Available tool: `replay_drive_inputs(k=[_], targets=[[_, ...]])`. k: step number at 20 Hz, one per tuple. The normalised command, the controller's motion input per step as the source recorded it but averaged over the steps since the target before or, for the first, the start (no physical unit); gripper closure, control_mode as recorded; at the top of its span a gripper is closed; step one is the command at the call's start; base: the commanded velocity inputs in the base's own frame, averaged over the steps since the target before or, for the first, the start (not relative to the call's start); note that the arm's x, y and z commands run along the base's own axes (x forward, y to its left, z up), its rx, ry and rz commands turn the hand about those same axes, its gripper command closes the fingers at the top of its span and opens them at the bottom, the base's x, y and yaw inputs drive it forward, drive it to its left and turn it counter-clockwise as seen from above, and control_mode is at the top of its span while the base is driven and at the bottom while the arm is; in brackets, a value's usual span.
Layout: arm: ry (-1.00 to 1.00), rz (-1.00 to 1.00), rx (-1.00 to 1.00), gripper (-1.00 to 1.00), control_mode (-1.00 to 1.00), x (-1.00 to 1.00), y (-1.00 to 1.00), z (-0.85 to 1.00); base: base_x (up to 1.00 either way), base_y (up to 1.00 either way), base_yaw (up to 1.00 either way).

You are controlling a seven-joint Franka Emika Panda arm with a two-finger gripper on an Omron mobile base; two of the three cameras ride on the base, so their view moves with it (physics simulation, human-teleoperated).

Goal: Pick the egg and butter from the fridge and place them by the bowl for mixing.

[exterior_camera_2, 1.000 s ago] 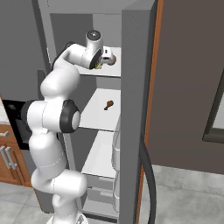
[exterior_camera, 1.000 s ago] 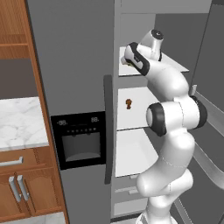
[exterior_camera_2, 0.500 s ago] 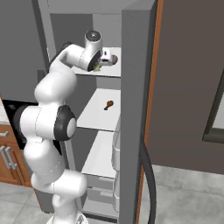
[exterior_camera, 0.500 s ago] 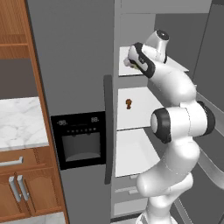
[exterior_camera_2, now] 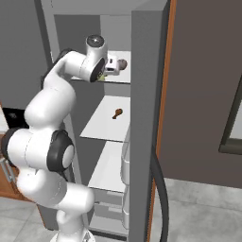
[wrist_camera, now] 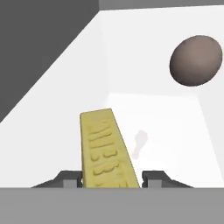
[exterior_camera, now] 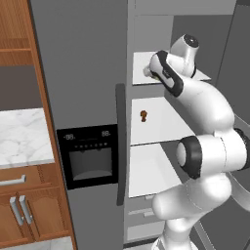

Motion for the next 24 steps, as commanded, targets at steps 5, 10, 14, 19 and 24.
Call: replay_drive_inputs(k=[5,10,14,19,24], targets=[[0.00,-0.11,0.00,1.00,-1.00,-0.55,0.14,0.22,0.00,0.00,0.00],[0.00,-0.15,0.00,1.00,-1.00,-0.60,0.11,0.17,0.00,0.00,0.00],[0.00,-0.12,0.00,1.00,-1.00,-0.65,0.06,0.12,0.00,0.00,0.00],[0.01,-0.11,0.03,1.00,-1.00,-0.64,0.05,0.04,0.00,0.00,0.00],[0.00,-0.06,0.05,1.00,-1.00,-0.65,0.06,-0.02,0.00,0.00,0.00]])
